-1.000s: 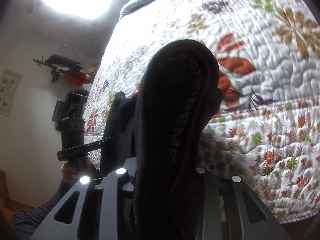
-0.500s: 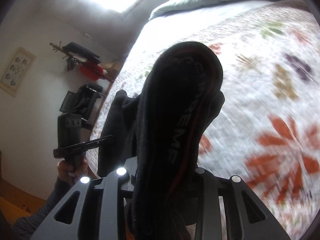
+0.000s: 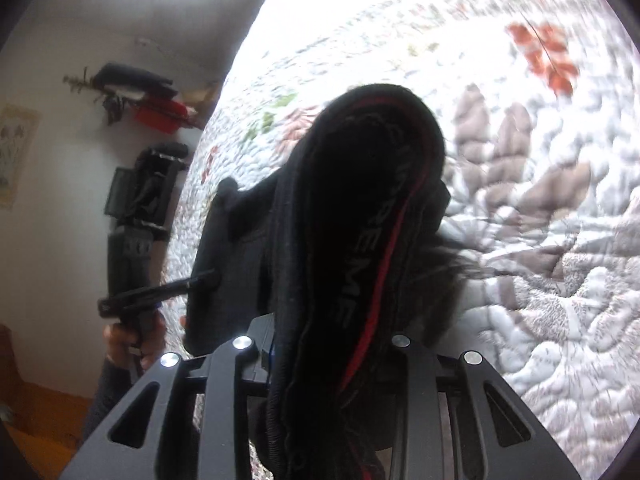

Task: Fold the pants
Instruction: 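Lower the folded bundle onto the quilt and open the right tool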

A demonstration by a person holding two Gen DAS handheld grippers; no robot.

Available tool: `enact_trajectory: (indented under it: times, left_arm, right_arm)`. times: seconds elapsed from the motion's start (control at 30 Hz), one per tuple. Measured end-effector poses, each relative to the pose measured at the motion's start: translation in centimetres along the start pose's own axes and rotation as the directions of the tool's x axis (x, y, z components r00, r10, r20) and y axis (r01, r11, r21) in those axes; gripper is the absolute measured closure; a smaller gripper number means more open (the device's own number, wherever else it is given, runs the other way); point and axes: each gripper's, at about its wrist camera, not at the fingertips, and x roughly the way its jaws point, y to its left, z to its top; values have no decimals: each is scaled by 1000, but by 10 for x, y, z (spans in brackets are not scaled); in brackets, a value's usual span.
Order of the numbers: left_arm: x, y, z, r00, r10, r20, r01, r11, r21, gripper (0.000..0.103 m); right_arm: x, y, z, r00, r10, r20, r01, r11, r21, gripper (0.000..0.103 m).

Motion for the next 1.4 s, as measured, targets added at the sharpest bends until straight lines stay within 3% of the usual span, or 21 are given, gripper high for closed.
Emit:
enact_trajectory:
  times: [0.07, 0.17, 0.23, 0.33, 0.4, 0.5, 0.57, 0.63, 0.67, 0.77, 0.8, 0.87, 0.97, 1.03, 1.07, 1.17, 1.23, 1.33, 1.4]
  left_arm:
    - [-1, 0, -3, 1000, -9, 10, 9, 1000, 15, 71]
    - [-4, 2, -5, 1000, -11, 24, 10, 1000, 16, 65]
    - [-9, -6, -15, 999, 1, 52, -2, 1000, 10, 59]
    - [-40, -11, -14, 987, 80, 140, -87, 995, 42, 46]
    - [-63, -26, -12, 957, 152, 249, -176, 981, 80, 40]
    - [-79, -50, -3, 922, 158, 354, -217, 967, 133, 38]
    - [-72, -62, 7, 913, 184, 364, -251, 957, 145, 37]
    - [-50, -65, 17, 886, 312, 342, -366, 925, 104, 39]
    - [-39, -60, 21, 873, 374, 313, -415, 906, 76, 43]
    - [-15, -39, 26, 846, 470, 252, -494, 869, 38, 42]
    - [-10, -34, 25, 846, 478, 236, -498, 867, 30, 42]
    - [-9, -25, 24, 858, 458, 233, -474, 881, 15, 41]
    - [-25, -30, 19, 869, 419, 264, -441, 897, 26, 40]
    - [-52, -43, 1, 848, 415, 330, -450, 892, 37, 28]
    - [-67, -51, -13, 824, 426, 373, -475, 879, 45, 20]
    - [-89, -71, -57, 717, 527, 457, -623, 778, 79, 18]
    - [-85, -76, -88, 661, 592, 460, -703, 703, 106, 18]
    - [-61, -69, -114, 661, 632, 404, -727, 672, 139, 18]
    - [-41, -63, -118, 637, 672, 378, -760, 628, 167, 19]
  right_arm:
    - [1, -3, -2, 1000, -5, -8, 5, 1000, -7, 69]
    - [-9, -4, -2, 999, -53, 10, 53, 999, 6, 51]
    - [-23, 3, -5, 995, -95, 40, 94, 996, 6, 50]
    - [-58, 20, -5, 968, -200, 150, 206, 978, -25, 50]
    - [-85, 41, -1, 930, -266, 252, 291, 955, -65, 54]
    - [-89, 69, 8, 921, -263, 288, 308, 943, -124, 61]
    - [-70, 73, 16, 935, -266, 234, 300, 946, -126, 63]
    - [-47, 66, 22, 939, -292, 183, 315, 942, -112, 65]
    - [-39, 59, 24, 933, -316, 173, 336, 936, -101, 66]
    - [-25, 28, 23, 915, -375, 147, 385, 922, -49, 69]
    - [-21, 15, 22, 907, -398, 137, 406, 913, -33, 68]
    - [-23, 2, 19, 914, -386, 123, 391, 920, -21, 59]
    - [-44, 16, 10, 916, -352, 194, 369, 928, -58, 60]
    - [-68, 36, -1, 903, -344, 257, 375, 923, -81, 61]
    - [-78, 47, -10, 894, -347, 283, 389, 916, -104, 61]
    - [-92, 83, -51, 865, -380, 327, 459, 863, -212, 62]
    - [-82, 96, -83, 828, -442, 345, 540, 795, -276, 62]
    - [-50, 90, -108, 786, -534, 312, 617, 716, -327, 64]
    - [-28, 70, -107, 753, -599, 272, 658, 685, -313, 62]
